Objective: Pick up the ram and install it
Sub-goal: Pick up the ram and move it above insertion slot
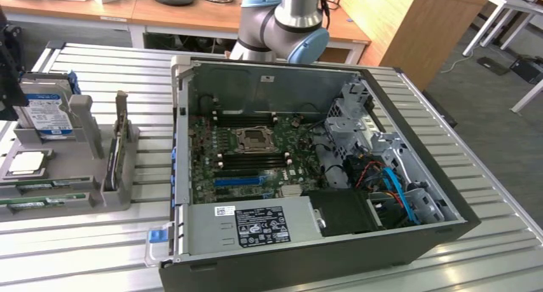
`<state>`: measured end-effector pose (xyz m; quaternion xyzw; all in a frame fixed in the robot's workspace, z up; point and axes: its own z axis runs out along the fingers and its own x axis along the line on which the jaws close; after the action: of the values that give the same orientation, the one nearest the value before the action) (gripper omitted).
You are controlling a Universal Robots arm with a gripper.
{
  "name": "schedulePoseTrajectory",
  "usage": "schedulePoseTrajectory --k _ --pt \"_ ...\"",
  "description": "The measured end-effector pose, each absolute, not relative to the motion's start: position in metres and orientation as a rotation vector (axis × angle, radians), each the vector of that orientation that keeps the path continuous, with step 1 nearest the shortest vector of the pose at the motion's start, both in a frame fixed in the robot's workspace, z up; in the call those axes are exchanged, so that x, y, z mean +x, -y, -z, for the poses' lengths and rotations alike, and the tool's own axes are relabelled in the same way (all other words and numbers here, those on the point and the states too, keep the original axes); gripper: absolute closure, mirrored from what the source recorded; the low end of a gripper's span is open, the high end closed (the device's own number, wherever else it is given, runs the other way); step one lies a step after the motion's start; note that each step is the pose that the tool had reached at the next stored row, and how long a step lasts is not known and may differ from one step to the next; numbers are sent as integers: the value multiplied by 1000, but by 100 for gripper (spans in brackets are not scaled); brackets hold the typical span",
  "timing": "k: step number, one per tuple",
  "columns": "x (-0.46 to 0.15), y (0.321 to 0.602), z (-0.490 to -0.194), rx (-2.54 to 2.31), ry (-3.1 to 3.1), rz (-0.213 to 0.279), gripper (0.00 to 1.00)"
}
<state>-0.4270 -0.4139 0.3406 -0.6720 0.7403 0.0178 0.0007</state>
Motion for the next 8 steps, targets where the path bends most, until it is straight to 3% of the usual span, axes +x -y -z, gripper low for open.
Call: schedulePoseTrajectory --k 8 --pt "-427 414 -334 -2112 -2323 -56 64"
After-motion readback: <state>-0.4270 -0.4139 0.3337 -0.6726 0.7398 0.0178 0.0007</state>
